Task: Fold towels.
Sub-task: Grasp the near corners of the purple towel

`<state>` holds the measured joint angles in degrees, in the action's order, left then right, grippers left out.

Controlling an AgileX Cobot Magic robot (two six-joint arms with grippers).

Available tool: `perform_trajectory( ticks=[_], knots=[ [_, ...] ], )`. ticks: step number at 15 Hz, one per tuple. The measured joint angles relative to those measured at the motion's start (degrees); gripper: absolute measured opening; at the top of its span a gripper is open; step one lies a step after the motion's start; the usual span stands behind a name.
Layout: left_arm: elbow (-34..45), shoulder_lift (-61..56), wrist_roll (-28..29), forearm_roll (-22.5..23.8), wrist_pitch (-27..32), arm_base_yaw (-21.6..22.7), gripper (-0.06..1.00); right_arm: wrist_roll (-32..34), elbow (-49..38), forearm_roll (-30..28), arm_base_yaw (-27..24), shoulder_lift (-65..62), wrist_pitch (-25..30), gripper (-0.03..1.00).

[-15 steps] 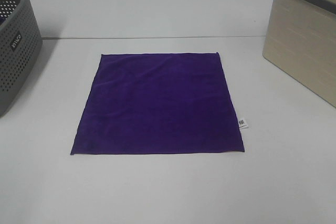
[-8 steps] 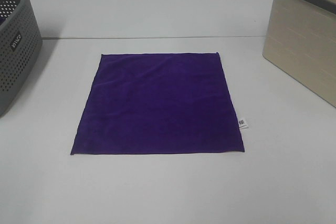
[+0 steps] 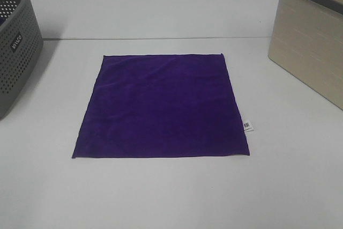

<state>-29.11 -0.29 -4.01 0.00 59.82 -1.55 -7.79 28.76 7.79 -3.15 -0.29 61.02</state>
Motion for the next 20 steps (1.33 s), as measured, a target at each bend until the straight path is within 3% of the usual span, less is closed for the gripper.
perform_trajectory(
  ticks=[17, 20],
  knots=[
    [-0.11, 0.46, 0.80, -0.92, 0.29, 0.00, 0.99, 0.17, 0.00, 0.17, 0.00, 0.00, 0.00, 0.98],
    [-7.05, 12.49, 3.15, 0.00, 7.39, 0.00, 0.99, 1.72, 4.47, 0.34, 0.00, 8.54, 2.18, 0.98]
  ],
)
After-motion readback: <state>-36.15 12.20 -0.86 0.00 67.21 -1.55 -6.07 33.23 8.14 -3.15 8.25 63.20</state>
